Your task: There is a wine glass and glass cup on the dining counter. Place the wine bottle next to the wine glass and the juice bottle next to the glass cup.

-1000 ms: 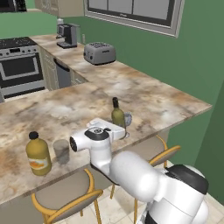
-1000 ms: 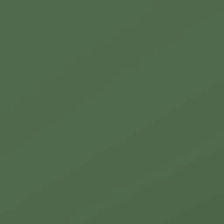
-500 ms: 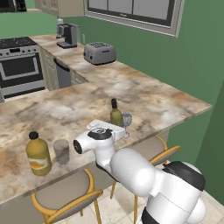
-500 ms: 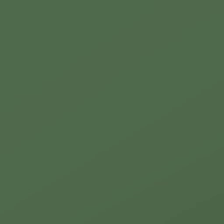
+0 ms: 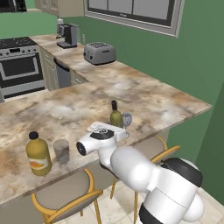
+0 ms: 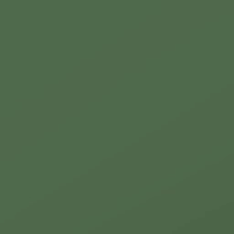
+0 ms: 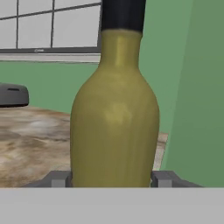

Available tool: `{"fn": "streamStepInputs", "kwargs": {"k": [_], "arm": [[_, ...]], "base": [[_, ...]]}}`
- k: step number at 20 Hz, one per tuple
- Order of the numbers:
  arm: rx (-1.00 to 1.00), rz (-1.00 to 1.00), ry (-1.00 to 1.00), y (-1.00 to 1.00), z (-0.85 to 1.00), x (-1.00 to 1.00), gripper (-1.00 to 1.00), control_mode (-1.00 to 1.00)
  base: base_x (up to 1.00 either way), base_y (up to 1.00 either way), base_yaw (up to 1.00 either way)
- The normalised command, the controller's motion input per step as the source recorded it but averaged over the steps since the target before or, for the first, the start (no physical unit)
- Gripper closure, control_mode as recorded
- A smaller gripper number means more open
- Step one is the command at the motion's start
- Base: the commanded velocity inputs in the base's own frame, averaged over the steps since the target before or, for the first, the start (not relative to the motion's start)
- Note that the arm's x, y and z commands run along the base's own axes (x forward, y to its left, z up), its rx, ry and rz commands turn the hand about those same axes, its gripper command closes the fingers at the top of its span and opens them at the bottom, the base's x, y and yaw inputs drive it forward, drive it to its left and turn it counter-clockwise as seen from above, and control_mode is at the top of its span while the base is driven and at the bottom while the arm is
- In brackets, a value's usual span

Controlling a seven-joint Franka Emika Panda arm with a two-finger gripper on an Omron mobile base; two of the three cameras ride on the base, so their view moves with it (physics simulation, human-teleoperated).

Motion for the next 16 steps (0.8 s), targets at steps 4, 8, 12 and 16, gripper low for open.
{"fn": "streamStepInputs", "kwargs": {"k": [4,8,12,16], "arm": [[0.03,0.01,0.0,-0.1,-0.1,0.2,1.0,-1.0],[0.05,0.01,0.0,-0.06,-0.09,0.21,1.0,-1.0],[0.05,0.01,0.01,0.0,-0.19,0.14,1.0,-1.0],[0.02,0.0,0.0,0.04,-0.2,0.1,1.0,-1.0]], "base": [[0.0,0.0,0.0],[0.0,0.0,0.0],[0.0,0.0,0.0],[0.0,0.0,0.0]]}}
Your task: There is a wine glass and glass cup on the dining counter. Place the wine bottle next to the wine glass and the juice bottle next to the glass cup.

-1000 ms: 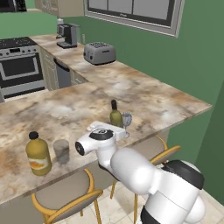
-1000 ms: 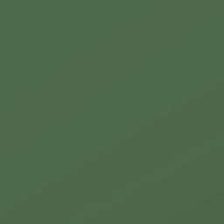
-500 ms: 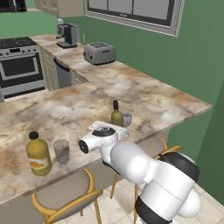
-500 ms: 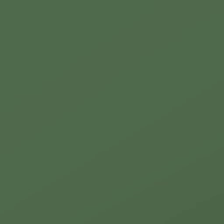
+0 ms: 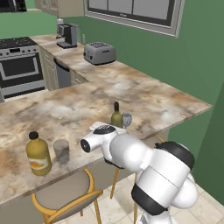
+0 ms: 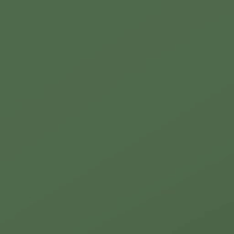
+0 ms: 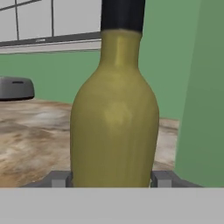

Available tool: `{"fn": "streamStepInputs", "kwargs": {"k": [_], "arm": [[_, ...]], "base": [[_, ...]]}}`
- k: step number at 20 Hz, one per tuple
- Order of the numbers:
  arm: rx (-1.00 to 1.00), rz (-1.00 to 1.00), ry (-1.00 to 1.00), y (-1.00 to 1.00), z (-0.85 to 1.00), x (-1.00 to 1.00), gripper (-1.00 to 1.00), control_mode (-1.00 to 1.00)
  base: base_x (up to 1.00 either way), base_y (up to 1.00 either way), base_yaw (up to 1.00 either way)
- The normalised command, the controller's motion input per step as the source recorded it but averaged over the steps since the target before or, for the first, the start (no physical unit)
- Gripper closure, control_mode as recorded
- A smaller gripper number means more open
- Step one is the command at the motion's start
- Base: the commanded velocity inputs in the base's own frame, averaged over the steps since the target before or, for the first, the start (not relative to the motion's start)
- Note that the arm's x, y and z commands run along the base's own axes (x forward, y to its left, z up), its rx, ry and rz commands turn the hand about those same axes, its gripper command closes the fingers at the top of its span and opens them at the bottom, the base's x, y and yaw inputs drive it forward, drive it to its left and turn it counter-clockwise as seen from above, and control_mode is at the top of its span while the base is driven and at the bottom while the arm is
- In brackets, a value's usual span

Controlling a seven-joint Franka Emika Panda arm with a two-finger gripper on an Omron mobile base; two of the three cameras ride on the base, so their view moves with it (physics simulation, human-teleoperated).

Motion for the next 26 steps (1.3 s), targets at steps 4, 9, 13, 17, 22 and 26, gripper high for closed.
{"fn": "streamStepInputs", "kwargs": {"k": [4,9,13,17,22,26], "arm": [[0.0,0.0,0.0,0.03,-0.18,0.07,1.0,-1.0],[0.0,0.0,0.0,0.09,-0.17,0.05,1.0,-1.0],[0.0,0.0,0.0,0.12,-0.14,0.05,1.0,-1.0],[0.0,0.0,0.0,0.09,-0.13,0.08,1.0,-1.0],[0.0,0.0,0.0,0.02,-0.11,0.05,1.0,-1.0],[0.0,0.01,0.0,0.0,-0.16,0.01,1.0,-1.0]], "base": [[0.0,0.0,0.0],[0.0,0.0,0.0],[0.0,0.0,0.0],[0.0,0.0,0.0],[0.0,0.0,0.0],[0.0,0.0,0.0]]}}
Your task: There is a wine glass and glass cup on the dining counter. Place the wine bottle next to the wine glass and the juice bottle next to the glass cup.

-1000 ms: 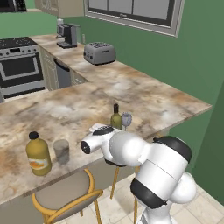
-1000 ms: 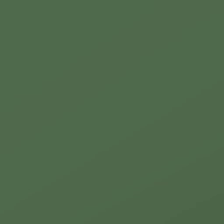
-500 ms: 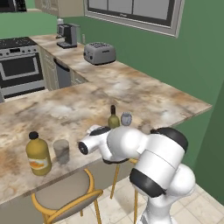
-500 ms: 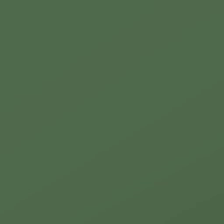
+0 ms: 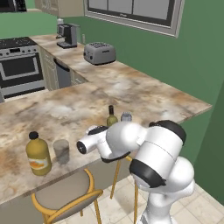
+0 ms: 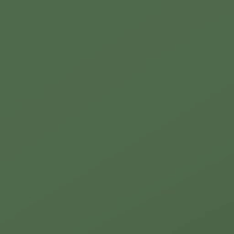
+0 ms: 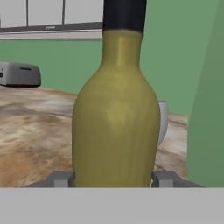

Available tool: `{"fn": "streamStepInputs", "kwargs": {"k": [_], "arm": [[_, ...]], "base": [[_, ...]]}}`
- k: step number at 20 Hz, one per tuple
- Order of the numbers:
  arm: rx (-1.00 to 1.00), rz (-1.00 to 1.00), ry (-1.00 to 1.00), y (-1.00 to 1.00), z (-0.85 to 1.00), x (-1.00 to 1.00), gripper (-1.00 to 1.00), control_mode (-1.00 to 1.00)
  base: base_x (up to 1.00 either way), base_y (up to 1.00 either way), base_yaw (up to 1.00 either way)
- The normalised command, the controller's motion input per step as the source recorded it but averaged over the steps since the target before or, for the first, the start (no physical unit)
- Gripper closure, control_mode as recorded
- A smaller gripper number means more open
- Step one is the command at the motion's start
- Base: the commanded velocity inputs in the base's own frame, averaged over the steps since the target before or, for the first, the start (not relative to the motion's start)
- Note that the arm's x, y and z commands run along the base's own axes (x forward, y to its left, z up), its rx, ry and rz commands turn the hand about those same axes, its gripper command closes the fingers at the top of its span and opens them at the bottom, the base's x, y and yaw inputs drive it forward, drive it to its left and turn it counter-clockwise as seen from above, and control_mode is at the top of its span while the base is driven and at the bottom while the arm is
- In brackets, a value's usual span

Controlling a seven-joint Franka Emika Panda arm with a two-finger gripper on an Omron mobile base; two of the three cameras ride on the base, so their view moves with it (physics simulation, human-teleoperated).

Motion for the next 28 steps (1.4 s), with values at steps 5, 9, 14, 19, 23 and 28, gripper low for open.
{"fn": "streamStepInputs", "kwargs": {"k": [5,9,14,19,23,28], "arm": [[0.0,0.01,0.0,-0.01,-0.15,0.04,1.0,-1.0],[0.0,0.02,0.0,-0.05,-0.16,0.03,1.0,-1.0],[0.0,0.04,-0.01,-0.08,-0.17,0.0,1.0,-1.0],[0.0,0.04,0.0,-0.07,-0.2,-0.01,1.0,-1.0],[0.01,0.03,-0.01,-0.11,-0.17,-0.06,1.0,-1.0],[0.05,0.02,-0.03,-0.16,-0.17,-0.09,1.0,-1.0]], "base": [[0.0,0.0,0.0],[0.0,0.0,0.0],[0.0,0.0,0.0],[0.0,0.0,0.0],[0.0,0.0,0.0],[0.0,0.0,0.0]]}}
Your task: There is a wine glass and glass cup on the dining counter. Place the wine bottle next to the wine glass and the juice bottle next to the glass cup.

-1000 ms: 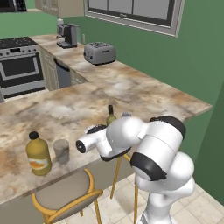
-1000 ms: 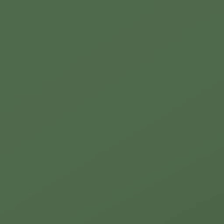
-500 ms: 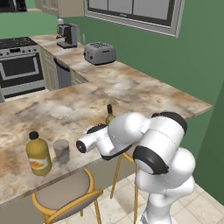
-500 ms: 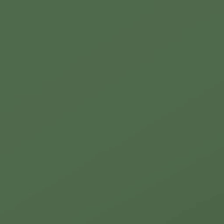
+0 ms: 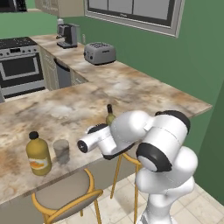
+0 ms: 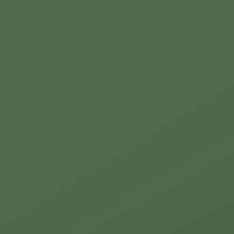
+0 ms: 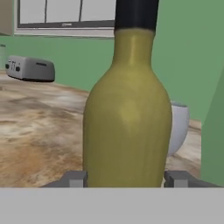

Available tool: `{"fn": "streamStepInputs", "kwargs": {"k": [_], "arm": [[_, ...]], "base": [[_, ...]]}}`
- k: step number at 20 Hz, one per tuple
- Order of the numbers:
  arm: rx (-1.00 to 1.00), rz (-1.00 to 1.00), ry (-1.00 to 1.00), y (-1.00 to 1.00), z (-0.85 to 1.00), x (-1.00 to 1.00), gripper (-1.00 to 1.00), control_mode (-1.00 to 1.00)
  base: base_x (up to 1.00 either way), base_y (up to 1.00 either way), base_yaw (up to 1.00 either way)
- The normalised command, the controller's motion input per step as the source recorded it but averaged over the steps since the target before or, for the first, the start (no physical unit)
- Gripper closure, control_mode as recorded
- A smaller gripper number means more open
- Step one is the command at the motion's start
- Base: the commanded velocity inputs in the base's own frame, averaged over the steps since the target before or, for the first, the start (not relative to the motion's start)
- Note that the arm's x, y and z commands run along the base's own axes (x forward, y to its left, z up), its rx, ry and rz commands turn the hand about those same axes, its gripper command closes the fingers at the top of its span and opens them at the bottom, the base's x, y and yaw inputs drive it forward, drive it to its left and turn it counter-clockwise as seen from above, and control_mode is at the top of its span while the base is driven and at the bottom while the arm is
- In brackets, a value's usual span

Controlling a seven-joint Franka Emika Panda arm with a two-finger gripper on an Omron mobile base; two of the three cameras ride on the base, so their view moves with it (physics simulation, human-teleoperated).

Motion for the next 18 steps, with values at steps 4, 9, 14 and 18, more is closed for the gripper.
{"fn": "streamStepInputs", "kwargs": {"k": [4,9,14,18], "arm": [[0.09,0.01,-0.06,-0.16,-0.2,-0.15,1.0,-1.0],[0.08,0.0,-0.06,-0.1,-0.21,-0.09,1.0,-1.0],[0.06,0.0,-0.04,-0.05,-0.23,-0.06,1.0,-1.0],[0.05,0.0,-0.04,-0.05,-0.24,-0.01,1.0,-1.0]], "base": [[0.0,0.0,0.0],[0.0,0.0,0.0],[0.0,0.0,0.0],[0.0,0.0,0.0]]}}
